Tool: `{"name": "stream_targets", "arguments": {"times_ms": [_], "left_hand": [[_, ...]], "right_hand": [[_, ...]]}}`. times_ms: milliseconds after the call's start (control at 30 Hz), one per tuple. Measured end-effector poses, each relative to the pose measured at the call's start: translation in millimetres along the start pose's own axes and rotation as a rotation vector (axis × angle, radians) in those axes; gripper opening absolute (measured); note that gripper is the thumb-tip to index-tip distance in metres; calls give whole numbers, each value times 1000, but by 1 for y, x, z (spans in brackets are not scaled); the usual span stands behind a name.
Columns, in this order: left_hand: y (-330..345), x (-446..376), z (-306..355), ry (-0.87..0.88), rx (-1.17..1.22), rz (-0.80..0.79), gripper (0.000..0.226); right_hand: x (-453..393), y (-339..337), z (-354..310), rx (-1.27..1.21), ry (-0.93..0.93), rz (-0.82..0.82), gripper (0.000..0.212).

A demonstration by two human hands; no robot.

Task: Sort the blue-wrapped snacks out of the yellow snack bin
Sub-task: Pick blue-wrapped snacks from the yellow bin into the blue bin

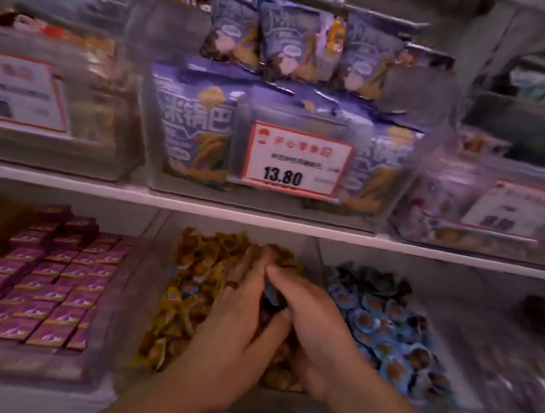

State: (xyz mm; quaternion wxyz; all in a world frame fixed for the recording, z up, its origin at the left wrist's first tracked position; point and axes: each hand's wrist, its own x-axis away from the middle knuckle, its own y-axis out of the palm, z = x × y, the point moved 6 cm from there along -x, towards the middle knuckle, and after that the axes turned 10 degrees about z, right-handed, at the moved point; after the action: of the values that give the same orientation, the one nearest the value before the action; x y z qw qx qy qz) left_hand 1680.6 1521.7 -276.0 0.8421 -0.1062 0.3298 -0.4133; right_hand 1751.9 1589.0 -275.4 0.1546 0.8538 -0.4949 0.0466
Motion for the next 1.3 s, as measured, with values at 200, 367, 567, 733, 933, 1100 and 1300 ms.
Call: {"name": "stream_targets", "arguments": {"times_ms": [200,367,567,733,933,1100,1300], "left_hand": [[1,-14,0,79,109,23,37],[15,-27,-31,133,-347,-76,34],[29,-24,-61,75,-705,-322,68],[11,-2,-53,101,-563,-363,51],[-77,7,-15,197,-530,-31,30],[-145,25,-37,-11,-384,445,28],[-154,33,-72,-250,-22,523,31]], "right_hand": [[-21,-98,-64,379,-243,160,13],[-48,-170,-58,1024,-145,106,24],[-59,-200,-86,1023,-507,518,23],[-50,-140,-76,956,-649,352,18],[-12,-24,-47,912,-889,-49,24],[-37,66,4,1131,-788,-391,36],[-109,100,75,1745,-691,-469,62]]}}
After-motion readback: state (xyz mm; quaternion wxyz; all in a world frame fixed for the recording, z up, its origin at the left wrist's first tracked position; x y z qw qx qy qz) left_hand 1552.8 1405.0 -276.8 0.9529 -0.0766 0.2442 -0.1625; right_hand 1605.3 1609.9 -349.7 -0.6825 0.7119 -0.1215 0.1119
